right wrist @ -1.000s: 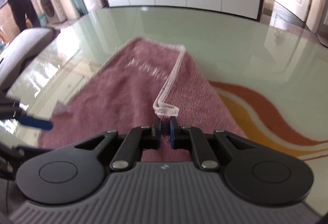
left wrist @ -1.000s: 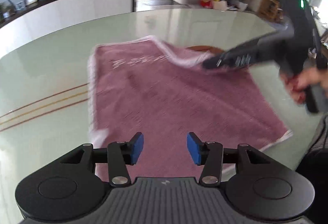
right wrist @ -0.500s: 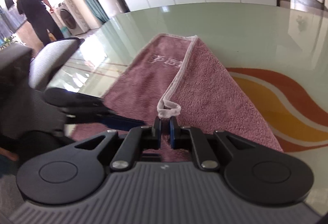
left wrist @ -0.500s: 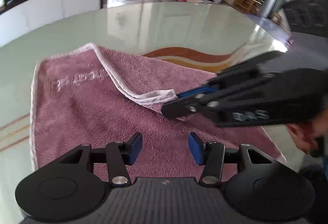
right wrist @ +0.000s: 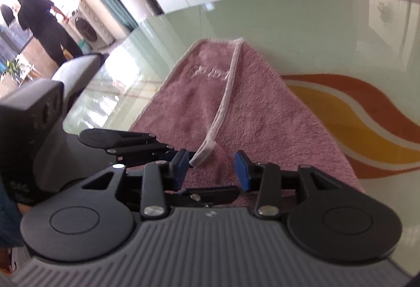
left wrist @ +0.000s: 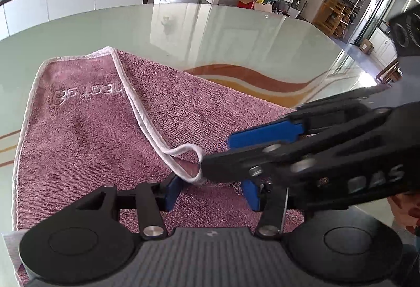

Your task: Fold towel

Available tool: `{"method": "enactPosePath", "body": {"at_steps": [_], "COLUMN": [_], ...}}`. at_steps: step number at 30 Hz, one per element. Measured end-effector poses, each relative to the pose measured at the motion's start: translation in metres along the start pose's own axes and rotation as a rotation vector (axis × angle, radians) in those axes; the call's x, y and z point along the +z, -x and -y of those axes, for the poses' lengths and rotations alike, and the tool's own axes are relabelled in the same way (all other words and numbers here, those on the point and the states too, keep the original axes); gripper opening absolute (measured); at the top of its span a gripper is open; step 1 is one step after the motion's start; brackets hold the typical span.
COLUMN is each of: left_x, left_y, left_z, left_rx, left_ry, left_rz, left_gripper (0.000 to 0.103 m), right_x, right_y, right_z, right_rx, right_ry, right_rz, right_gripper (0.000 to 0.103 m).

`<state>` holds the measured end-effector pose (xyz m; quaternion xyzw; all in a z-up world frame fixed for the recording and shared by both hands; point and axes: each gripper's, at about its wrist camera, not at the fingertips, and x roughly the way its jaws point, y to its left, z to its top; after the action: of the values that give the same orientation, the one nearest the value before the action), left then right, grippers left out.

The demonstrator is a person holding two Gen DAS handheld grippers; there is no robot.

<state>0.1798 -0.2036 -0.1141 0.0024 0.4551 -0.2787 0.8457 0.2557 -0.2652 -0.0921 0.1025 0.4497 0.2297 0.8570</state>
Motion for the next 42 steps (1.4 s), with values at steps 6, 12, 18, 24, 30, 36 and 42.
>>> {"method": "enactPosePath", "body": {"at_steps": [6, 12, 18, 24, 30, 36, 42], "left_x": [-0.005, -0.002, 0.004, 0.007, 0.003, 0.002, -0.002], "left_y": [0.011, 0.013, 0.01, 0.006, 0.012, 0.032, 0.07], "left_z": [-0.007, -0.009, -0.012, -0.01, -0.01, -0.014, -0.032], "left_rx": [-0.013, -0.008, 0.009, 0.054, 0.051, 0.055, 0.064], "left_ry": [0.026, 0.059, 0.112, 0.131, 0.119, 0.088, 0.102], "left_rz": [-0.009, -0.021, -0.031, -0.035, -0.017, 0.002, 0.015], "left_gripper": [0.056, 0.061, 0.061, 0.034, 0.015, 0.013, 0.01], "right_x": [-0.024, -0.048, -0.061, -0.065, -0.069, -0.08, -0.096], "right_y": [0.016, 0.019, 0.009, 0.013, 0.018, 0.04, 0.037], "right_z": [0.006, 0.006, 0.012, 0.011, 0.012, 0.004, -0.001], "right_rx": [-0.23, -0.273, -0.261, -0.249, -0.242, -0.202, -0.243], "right_ry": [0.075, 0.106, 0.087, 0.087, 0.062, 0.048, 0.059], "right_rz": [0.03, 0.011, -0.032, -0.021, -0.017, -0.034, -0.085], "right_gripper": [0.039, 0.038, 0.039, 0.044, 0.044, 0.046, 0.051]}}
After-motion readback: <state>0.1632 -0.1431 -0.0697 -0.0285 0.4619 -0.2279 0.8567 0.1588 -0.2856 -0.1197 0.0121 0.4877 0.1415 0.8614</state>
